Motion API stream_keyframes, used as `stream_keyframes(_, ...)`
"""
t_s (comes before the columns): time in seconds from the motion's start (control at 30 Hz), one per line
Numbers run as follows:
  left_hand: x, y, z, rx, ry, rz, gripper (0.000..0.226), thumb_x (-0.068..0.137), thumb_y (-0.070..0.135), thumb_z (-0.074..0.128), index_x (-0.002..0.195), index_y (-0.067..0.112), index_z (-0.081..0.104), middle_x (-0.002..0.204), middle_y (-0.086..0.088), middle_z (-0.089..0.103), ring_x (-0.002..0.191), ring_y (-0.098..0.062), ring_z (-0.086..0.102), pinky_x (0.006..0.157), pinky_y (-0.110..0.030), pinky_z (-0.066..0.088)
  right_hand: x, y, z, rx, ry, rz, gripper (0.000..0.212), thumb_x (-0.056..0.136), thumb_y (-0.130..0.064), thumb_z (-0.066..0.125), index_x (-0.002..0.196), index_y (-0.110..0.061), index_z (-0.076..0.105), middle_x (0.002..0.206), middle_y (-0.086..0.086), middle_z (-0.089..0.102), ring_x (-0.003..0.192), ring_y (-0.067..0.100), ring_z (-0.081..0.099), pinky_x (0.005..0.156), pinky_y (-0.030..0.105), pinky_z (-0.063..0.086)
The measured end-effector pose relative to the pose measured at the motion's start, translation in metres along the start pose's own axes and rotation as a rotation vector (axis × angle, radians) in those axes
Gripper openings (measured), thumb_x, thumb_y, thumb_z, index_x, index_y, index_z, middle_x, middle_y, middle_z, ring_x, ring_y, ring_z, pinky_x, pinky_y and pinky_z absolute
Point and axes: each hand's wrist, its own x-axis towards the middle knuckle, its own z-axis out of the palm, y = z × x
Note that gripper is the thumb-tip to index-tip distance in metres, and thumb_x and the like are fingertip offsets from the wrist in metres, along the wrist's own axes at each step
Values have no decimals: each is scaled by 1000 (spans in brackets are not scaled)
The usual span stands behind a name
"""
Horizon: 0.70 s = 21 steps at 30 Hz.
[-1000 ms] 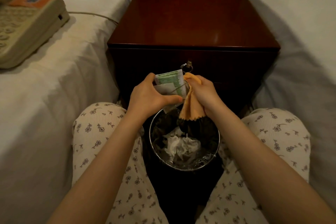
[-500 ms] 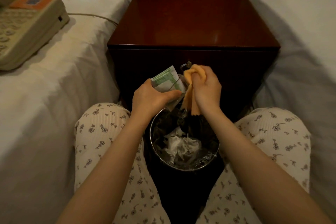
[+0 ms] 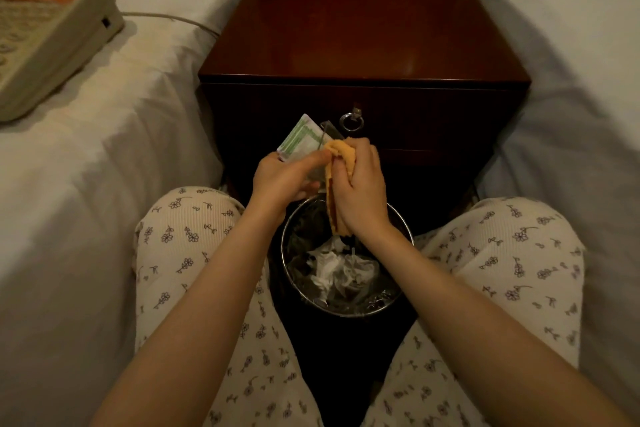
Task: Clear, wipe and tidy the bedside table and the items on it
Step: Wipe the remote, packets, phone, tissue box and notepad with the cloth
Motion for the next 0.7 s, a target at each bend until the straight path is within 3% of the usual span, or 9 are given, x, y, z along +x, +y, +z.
stream_keyframes(0.1, 0, 1, -3, -50, 9, -7, 32, 77, 31, 75, 97, 13, 58, 91, -9, 70, 72, -20, 69, 75, -35, 59, 1, 2, 1, 119, -53, -15, 18, 95, -14, 48, 111, -10, 51, 102, 2, 50, 80, 1, 48, 66, 14, 38)
stream_keyframes(0.2, 0, 4, -4, -117, 37, 5, 25, 78, 28, 74, 87, 16, 53, 82, -8, 66, 61, -16, 65, 63, -26, 59, 4, -2, 1, 303, -38, 62, 10, 94, -12, 48, 102, -16, 52, 90, 1, 56, 77, 8, 54, 65, 19, 42)
stream_keyframes(0.27, 0, 6, -4, -146, 34, 0, 25, 77, 29, 74, 91, 13, 59, 85, -8, 68, 61, -15, 65, 59, -23, 57, 7, 5, 5, 532, 48, 382, 12, 96, -14, 44, 105, -19, 51, 86, -2, 56, 75, 7, 54, 66, 21, 44)
stream_keyframes(0.33, -1, 6, -1, -102, -2, -5, 26, 77, 30, 74, 94, 13, 63, 90, -7, 70, 63, -15, 66, 56, -20, 56, 13, 15, 7, 788, 77, 801, 20, 98, -19, 41, 114, -19, 52, 103, 8, 62, 86, 17, 59, 79, 31, 50)
stream_keyframes(0.4, -2, 2, 3, 38, -28, 22, 26, 76, 31, 75, 94, 15, 65, 90, -4, 70, 68, -13, 67, 56, -20, 56, 16, 21, 7, 1043, -4, 979, 35, 100, -27, 38, 127, -13, 53, 125, 17, 59, 107, 28, 59, 95, 43, 48)
stream_keyframes(0.43, -3, 1, 4, 79, -49, 28, 23, 76, 31, 74, 92, 16, 65, 90, -3, 70, 68, -13, 68, 56, -20, 56, 16, 22, 6, 1117, -27, 984, 39, 100, -30, 36, 130, -11, 52, 127, 17, 58, 111, 31, 58, 95, 44, 48)
stream_keyframes(0.5, -4, 2, 2, 84, -116, 27, 19, 78, 29, 73, 91, 17, 65, 90, -4, 71, 68, -15, 69, 58, -20, 57, 17, 18, 2, 1202, -75, 956, 39, 100, -31, 38, 126, -7, 54, 116, 17, 63, 99, 30, 63, 81, 39, 54)
stream_keyframes(0.57, -5, 6, -2, 86, -170, 34, 13, 79, 26, 72, 86, 19, 64, 88, -3, 71, 69, -15, 69, 60, -20, 58, 17, 14, -2, 1235, -135, 943, 30, 101, -24, 38, 110, -4, 59, 89, 13, 70, 73, 23, 69, 62, 30, 58)
stream_keyframes(0.7, -10, 7, -1, 79, -212, 44, 11, 80, 22, 72, 82, 20, 61, 85, -3, 69, 68, -14, 68, 58, -18, 57, 8, 13, 2, 1172, -249, 993, 29, 101, -12, 34, 83, -5, 56, 51, 4, 65, 43, 12, 63, 40, 18, 49)
